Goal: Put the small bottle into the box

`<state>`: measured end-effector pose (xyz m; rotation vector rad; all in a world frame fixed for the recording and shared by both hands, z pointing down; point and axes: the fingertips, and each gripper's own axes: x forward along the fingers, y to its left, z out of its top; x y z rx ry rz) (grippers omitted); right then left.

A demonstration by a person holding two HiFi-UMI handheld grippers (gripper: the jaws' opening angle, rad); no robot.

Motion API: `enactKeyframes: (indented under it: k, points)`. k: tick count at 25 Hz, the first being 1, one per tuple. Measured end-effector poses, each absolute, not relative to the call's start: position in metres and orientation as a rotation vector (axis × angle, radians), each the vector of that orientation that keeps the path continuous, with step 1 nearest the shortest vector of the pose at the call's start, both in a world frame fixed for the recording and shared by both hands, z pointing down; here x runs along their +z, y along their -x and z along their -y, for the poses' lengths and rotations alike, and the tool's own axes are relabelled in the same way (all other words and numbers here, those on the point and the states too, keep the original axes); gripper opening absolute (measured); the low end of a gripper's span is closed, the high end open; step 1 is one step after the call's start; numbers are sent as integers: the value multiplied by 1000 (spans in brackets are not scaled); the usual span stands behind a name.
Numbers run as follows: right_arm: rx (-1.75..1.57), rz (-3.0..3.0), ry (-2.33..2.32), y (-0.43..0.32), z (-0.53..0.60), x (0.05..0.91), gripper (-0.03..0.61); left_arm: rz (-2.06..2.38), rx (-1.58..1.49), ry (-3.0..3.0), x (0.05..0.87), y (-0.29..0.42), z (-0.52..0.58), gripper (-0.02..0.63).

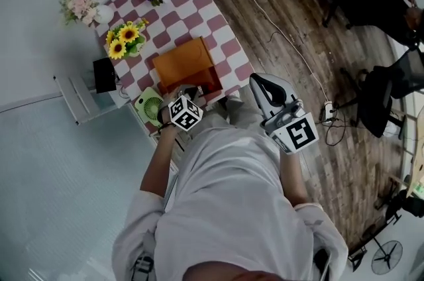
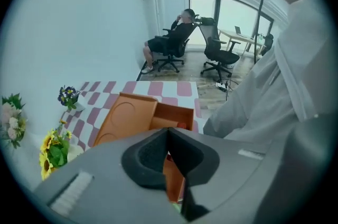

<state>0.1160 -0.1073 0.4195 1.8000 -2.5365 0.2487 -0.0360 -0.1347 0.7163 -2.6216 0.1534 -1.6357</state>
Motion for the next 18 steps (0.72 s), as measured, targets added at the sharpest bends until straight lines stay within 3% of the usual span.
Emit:
enactKeyframes:
  k: [6,18]
  points:
    - [224,2600,-1677,-92,123,418,3,-335,-1454,2858,662,36,135,-2]
    - [149,2727,-1400,-21,135,409,3,-912,-791,3069,527,81,148,-2]
